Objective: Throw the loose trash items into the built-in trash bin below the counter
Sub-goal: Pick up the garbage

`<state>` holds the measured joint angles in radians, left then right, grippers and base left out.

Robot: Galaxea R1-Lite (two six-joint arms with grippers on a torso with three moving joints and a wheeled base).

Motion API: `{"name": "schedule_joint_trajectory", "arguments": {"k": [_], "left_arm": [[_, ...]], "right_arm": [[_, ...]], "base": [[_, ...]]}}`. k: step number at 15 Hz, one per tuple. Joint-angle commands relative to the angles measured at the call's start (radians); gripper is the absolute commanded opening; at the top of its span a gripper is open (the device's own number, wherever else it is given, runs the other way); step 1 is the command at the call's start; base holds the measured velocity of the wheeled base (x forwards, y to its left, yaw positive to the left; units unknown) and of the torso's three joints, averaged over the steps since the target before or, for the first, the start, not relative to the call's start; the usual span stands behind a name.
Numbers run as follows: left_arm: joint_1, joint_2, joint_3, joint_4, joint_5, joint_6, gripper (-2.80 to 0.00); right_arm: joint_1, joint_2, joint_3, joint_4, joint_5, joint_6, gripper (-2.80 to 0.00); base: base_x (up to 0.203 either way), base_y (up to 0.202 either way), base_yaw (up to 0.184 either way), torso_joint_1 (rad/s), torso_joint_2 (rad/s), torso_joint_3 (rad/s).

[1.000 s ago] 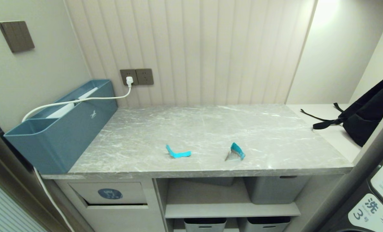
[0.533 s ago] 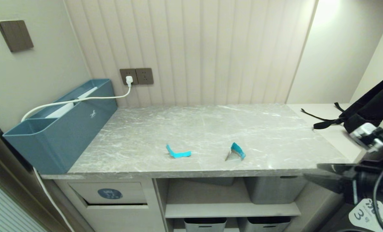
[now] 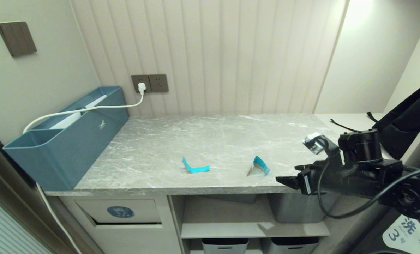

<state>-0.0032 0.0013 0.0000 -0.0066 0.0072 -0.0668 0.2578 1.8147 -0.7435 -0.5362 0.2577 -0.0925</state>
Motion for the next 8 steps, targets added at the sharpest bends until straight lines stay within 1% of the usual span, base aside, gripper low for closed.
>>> {"name": "schedule_joint_trajectory", "arguments": {"k": [1,3,8], "left_arm": [[0.0,0.001,0.002,0.0,0.0,-0.001,-2.8],[0.0,0.001,0.002,0.0,0.0,-0.001,-2.8],[0.0,0.001,0.002,0.0,0.0,-0.001,-2.8]], "right_arm": [[0.006,0.091,-0.062,-0.005,-0.015,0.006,0.0],[0.007,0.132,-0.113,-0.004,-0.047,0.014,0.0],[0.015,0.164,-0.127,-0.005,-0.052,0.012,0.0]], "base": [[0.0,0.0,0.0,0.0,0.0,0.0],[0.0,0.0,0.0,0.0,0.0,0.0],[0.0,0.0,0.0,0.0,0.0,0.0]]}}
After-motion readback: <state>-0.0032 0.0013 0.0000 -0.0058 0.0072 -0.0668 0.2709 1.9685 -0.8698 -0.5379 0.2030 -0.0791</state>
